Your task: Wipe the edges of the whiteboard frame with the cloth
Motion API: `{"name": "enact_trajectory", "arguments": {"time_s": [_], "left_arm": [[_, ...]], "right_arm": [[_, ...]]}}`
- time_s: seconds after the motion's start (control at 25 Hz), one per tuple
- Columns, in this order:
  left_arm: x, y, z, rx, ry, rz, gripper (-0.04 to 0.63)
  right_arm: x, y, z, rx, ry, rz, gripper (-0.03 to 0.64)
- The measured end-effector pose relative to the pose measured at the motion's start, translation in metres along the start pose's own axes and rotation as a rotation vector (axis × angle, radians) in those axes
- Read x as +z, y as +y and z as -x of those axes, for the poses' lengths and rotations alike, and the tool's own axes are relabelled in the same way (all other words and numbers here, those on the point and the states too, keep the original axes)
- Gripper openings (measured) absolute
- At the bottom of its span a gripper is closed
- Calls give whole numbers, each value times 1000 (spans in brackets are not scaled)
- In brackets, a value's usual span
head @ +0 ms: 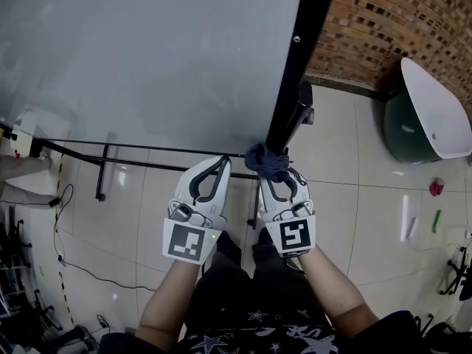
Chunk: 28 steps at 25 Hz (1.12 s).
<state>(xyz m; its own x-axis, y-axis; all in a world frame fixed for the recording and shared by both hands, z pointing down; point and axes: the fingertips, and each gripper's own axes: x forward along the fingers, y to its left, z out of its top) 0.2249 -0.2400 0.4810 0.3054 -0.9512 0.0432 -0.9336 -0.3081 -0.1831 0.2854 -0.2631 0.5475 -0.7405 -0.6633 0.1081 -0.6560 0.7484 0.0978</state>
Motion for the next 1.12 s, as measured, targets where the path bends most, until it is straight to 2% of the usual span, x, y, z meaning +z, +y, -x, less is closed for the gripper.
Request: {"name": "enact_trajectory", "arguments": {"time_s": [0.44,0.76,0.96,1.12], "left_arm": [[-66,-14,-12,-15,97,40,3],[-92,-16,-8,43,178,64,3],[-100,3,3,70,173,51,3],[-109,37,17,93,144,58,4]], "right_arm": [[-61,12,-17,63,93,-30,78],[-89,19,-27,124,127,-50,78],[-91,15,-25,34,119,-62,78],[-90,17,-31,-41,132,-63,78]]}}
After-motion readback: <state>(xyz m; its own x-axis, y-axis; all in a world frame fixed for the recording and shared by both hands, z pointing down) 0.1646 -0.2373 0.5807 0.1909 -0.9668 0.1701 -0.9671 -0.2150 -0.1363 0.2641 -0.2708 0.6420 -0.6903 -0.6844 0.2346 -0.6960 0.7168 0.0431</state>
